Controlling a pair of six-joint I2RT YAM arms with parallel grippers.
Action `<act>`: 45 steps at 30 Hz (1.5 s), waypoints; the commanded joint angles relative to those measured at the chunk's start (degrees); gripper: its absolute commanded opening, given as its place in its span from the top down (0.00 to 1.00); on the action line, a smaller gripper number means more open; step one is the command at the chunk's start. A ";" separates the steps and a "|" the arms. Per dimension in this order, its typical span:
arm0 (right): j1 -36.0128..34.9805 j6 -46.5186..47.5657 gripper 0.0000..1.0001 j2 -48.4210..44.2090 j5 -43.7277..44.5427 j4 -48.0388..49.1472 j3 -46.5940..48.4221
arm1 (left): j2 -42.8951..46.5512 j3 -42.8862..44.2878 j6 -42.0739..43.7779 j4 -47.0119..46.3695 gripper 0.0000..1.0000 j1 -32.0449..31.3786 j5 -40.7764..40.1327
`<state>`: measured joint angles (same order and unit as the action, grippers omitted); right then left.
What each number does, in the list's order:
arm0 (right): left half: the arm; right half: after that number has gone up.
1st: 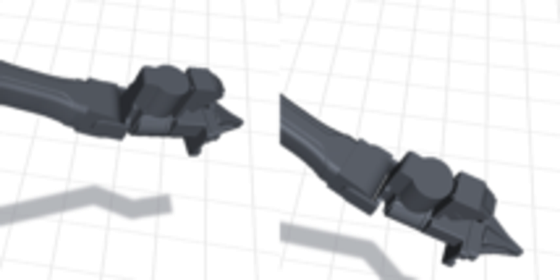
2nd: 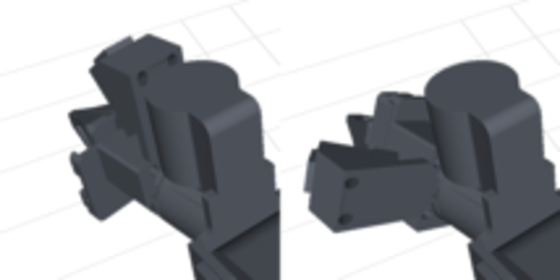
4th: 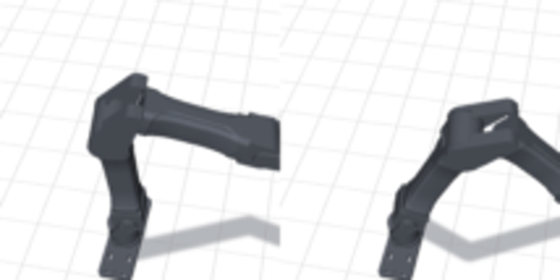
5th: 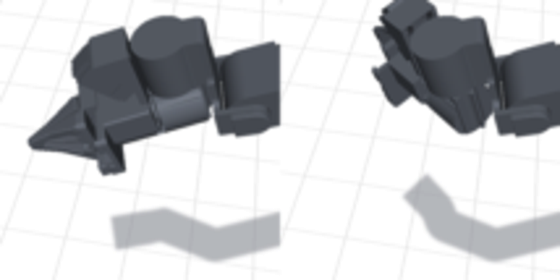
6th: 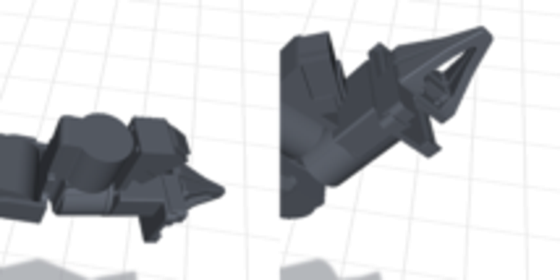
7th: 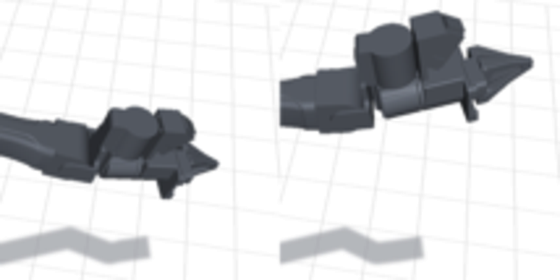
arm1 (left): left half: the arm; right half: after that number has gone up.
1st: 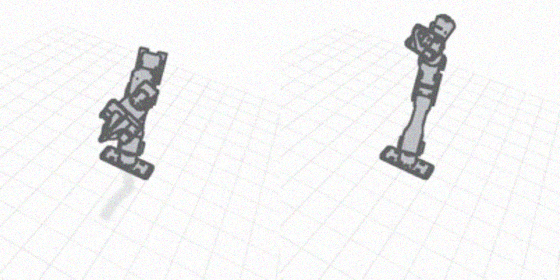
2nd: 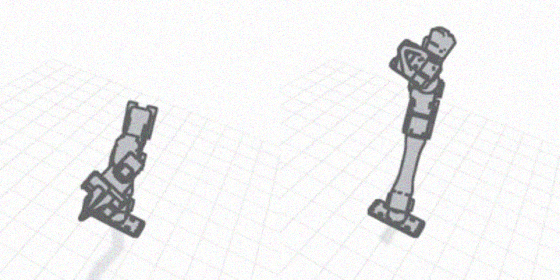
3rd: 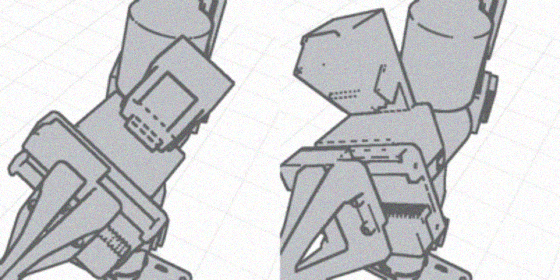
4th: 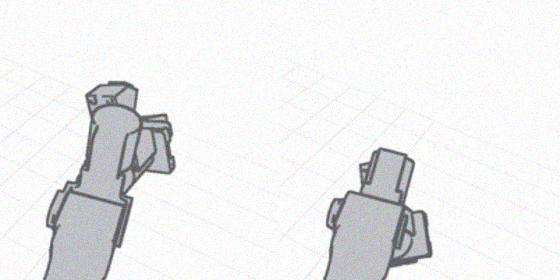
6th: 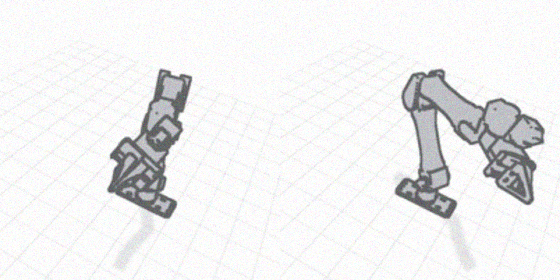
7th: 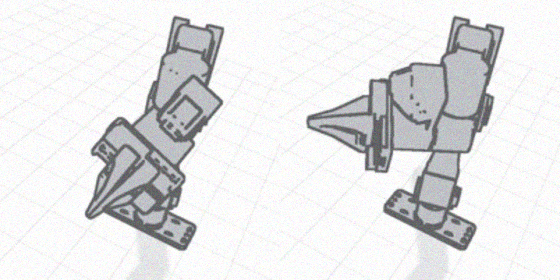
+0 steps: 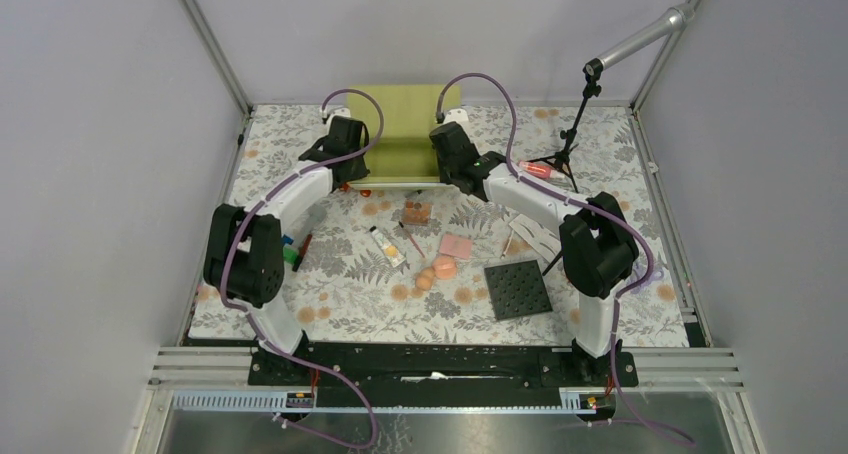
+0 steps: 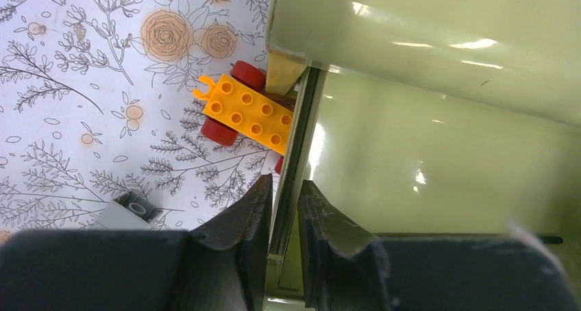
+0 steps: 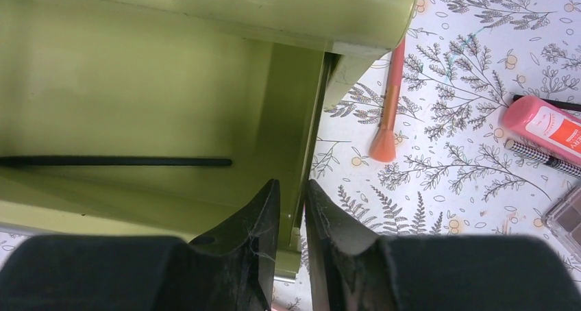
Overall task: Organize the makeup
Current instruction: Move the storage box to the center of the board, then pick up the makeup brush from the center of the board.
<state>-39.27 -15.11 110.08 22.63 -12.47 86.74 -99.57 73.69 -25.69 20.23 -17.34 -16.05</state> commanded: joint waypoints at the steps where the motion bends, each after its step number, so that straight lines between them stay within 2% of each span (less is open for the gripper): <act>1: -0.81 -0.29 0.72 -3.64 2.66 -1.59 -0.47 | 4.45 -1.54 -0.64 2.09 0.80 -0.76 -0.36; 6: -0.76 -0.45 0.73 -4.66 0.98 -2.39 -1.01 | 6.38 -2.08 -0.68 3.21 0.80 -0.76 -1.70; 11: -0.79 -1.58 0.82 -5.17 -1.79 -2.80 -2.17 | 7.47 -3.27 -1.09 3.71 0.82 -0.76 -1.87; 18: -0.76 -1.77 0.81 -6.98 -0.38 -2.89 -4.45 | 9.72 -5.53 -1.80 4.45 0.82 -0.76 -1.58; 19: -0.75 -1.76 0.78 -7.25 0.09 -2.92 -4.47 | 10.02 -5.27 -1.82 5.02 0.80 -0.76 -1.95; 21: -0.58 -1.38 0.68 -7.93 0.85 -3.04 -4.46 | 10.94 -4.25 -1.73 6.14 0.62 -0.76 -3.10; 22: -0.40 -1.27 0.63 -8.41 1.15 -3.16 -4.41 | 11.59 -3.53 -1.62 6.74 0.56 -0.70 -3.57; 25: 0.58 -1.16 0.57 -9.72 1.36 -3.51 -4.24 | 13.48 -1.17 -0.72 8.13 0.45 -0.67 -4.40; 33: 6.70 -0.89 0.53 -10.87 -0.09 -3.94 -4.26 | 19.84 1.82 4.68 9.43 0.33 -0.32 -0.96; 37: 9.22 -0.26 0.53 -8.98 -0.70 -4.43 -4.25 | 23.75 -0.08 7.36 9.71 0.32 -0.32 2.50; 45: 12.59 0.54 0.49 -3.12 -3.90 -5.83 -2.11 | 30.38 -8.12 9.68 9.30 0.29 -0.32 1.01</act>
<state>-27.62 -15.97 103.28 21.28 -16.49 82.32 -71.50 68.82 -18.35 30.37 -18.00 -15.00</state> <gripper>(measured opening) 0.503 0.709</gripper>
